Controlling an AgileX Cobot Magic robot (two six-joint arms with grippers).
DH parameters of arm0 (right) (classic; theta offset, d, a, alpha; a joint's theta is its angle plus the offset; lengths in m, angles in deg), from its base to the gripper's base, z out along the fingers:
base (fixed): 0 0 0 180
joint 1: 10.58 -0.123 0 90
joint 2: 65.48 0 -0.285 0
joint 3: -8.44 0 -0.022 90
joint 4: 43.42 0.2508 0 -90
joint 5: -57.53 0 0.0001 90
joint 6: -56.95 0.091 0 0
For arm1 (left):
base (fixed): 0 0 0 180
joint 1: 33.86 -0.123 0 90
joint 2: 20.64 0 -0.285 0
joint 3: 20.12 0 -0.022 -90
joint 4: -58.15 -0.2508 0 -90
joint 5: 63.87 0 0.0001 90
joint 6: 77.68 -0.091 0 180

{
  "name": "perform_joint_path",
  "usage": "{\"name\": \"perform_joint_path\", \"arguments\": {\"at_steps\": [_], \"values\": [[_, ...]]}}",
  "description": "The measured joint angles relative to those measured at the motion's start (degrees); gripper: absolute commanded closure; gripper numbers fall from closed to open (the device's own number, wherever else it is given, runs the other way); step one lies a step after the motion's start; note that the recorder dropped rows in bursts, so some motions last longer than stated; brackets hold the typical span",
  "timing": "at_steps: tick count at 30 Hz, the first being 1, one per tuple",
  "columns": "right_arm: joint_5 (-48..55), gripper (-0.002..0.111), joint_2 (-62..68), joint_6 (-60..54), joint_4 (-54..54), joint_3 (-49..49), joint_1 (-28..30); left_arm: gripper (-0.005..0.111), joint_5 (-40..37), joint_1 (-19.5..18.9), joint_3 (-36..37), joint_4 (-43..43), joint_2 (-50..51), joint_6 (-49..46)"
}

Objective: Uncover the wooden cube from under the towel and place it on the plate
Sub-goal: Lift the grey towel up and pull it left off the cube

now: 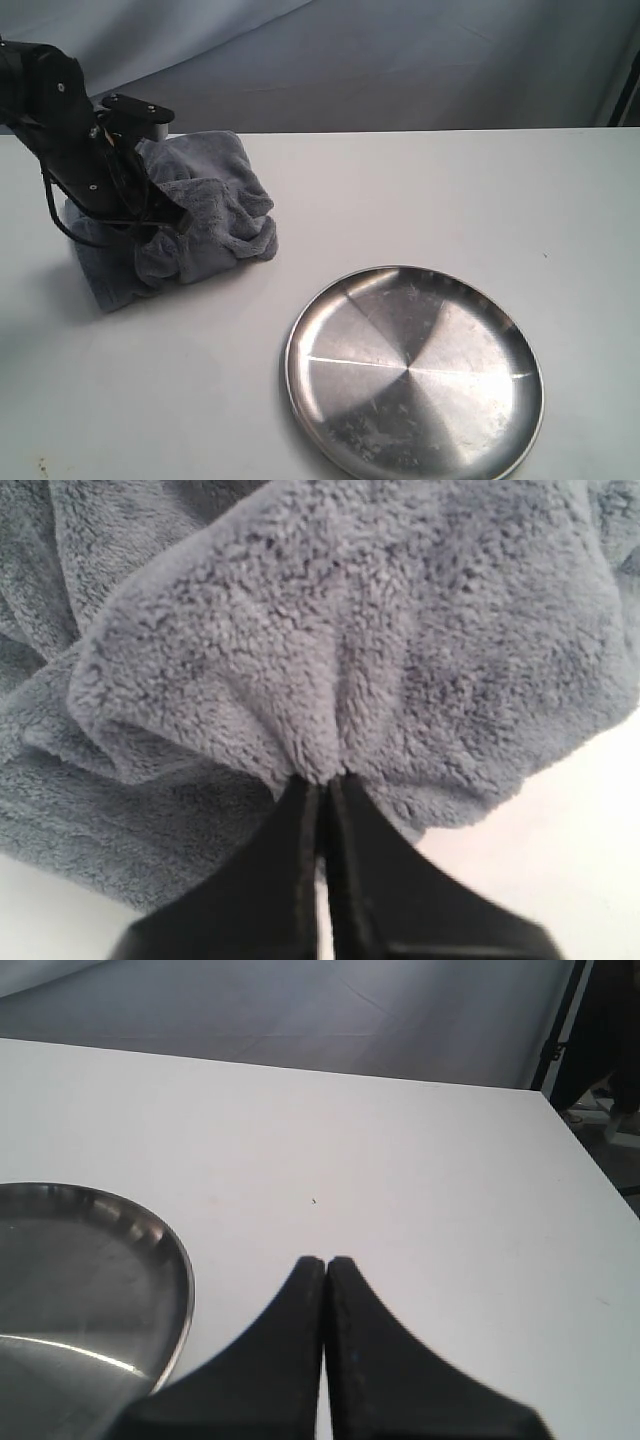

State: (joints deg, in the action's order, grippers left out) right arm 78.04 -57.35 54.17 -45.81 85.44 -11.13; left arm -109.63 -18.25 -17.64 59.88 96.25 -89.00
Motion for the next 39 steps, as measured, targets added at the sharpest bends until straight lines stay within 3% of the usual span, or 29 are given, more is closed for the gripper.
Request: {"name": "perform_joint_path", "arguments": {"at_steps": [7, 14, 21, 39], "values": [[0.0, 0.108, 0.0, 0.0, 0.0, 0.0, 0.0, 0.107, -3.9, 0.0, 2.3, 0.8, -9.2, -0.1], [0.0, 0.108, 0.0, 0.0, 0.0, 0.0, 0.0, 0.107, -4.0, -0.1, 8.3, 12.8, -20.7, -8.4], [0.0, 0.108, 0.0, 0.0, 0.0, 0.0, 0.0, 0.107, -3.8, -0.1, 10.1, 16.0, -28.3, -9.8], [0.0, 0.108, 0.0, 0.0, 0.0, 0.0, 0.0, 0.107, -3.7, -0.1, 10.3, 26.4, -34.2, -18.2]]}}
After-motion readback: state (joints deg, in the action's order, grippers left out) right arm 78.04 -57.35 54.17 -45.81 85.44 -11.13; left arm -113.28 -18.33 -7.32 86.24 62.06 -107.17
